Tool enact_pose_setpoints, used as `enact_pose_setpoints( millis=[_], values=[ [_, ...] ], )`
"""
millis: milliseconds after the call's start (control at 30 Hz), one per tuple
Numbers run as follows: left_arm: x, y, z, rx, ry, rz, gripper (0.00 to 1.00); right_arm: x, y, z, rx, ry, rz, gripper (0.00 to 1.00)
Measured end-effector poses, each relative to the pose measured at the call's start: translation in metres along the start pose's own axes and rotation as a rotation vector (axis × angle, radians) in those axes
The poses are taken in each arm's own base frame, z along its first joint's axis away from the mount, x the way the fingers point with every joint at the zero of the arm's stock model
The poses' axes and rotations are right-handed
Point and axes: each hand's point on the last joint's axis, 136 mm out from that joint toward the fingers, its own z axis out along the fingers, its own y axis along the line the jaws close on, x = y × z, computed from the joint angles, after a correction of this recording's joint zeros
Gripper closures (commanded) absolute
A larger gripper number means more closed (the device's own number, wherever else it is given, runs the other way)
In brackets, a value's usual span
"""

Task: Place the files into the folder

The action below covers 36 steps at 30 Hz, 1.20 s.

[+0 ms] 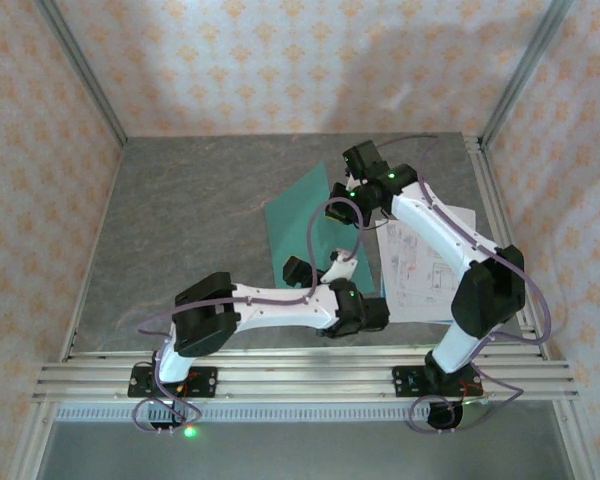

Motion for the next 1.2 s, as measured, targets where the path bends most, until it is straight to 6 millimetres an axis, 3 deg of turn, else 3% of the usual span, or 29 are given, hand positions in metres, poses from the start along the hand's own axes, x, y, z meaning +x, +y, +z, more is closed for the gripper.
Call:
enact_pose_setpoints(
  millis=[67, 167, 233, 267, 333, 500, 600, 700, 800, 867, 967, 1133, 1200],
  values=[
    [0.002, 0.004, 0.005, -0.011, 0.010, -0.002, 0.32, 0.001, 0.001, 0.000, -0.003, 0.003, 0.000, 1.00],
    [0.009, 0.002, 0.012, -0.007, 0.019, 0.019, 0.67, 0.002, 0.002, 0.000, -0.011, 0.010, 0.006, 1.00],
    [0.017, 0.000, 0.014, 0.018, 0.028, 0.021, 0.98, 0.003, 0.003, 0.000, -0.015, 0.016, 0.010, 1.00],
    [0.020, 0.000, 0.014, 0.028, 0.032, 0.020, 1.00, 0.003, 0.004, 0.000, -0.019, 0.018, 0.009, 1.00],
    [0.023, 0.004, 0.013, 0.051, 0.034, -0.003, 1.00, 0.005, 0.008, -0.001, -0.034, 0.027, 0.009, 0.98],
    [0.020, 0.028, 0.005, 0.108, 0.037, -0.103, 1.00, 0.002, 0.026, -0.011, -0.086, 0.020, -0.017, 0.30],
    [0.025, 0.043, 0.002, 0.142, 0.041, -0.157, 1.00, -0.006, 0.032, -0.021, -0.106, -0.017, -0.025, 0.16],
    [0.035, 0.059, 0.001, 0.185, 0.053, -0.218, 1.00, -0.011, 0.028, -0.033, -0.125, -0.078, -0.012, 0.15],
    [0.046, 0.075, 0.004, 0.225, 0.072, -0.302, 1.00, -0.011, 0.010, -0.044, -0.136, -0.147, 0.039, 0.16],
    [0.053, 0.084, 0.008, 0.245, 0.083, -0.372, 1.00, -0.009, -0.004, -0.041, -0.136, -0.177, 0.085, 0.20],
    [0.066, 0.099, 0.015, 0.277, 0.101, -0.502, 1.00, 0.001, -0.023, -0.007, -0.118, -0.151, 0.156, 0.33],
    [0.094, 0.119, 0.025, 0.334, 0.144, -0.720, 1.00, 0.030, -0.042, 0.083, 0.001, -0.020, 0.222, 0.52],
    [0.109, 0.126, 0.027, 0.352, 0.172, -0.798, 0.93, 0.042, -0.048, 0.107, 0.046, 0.017, 0.234, 0.56]
  ],
)
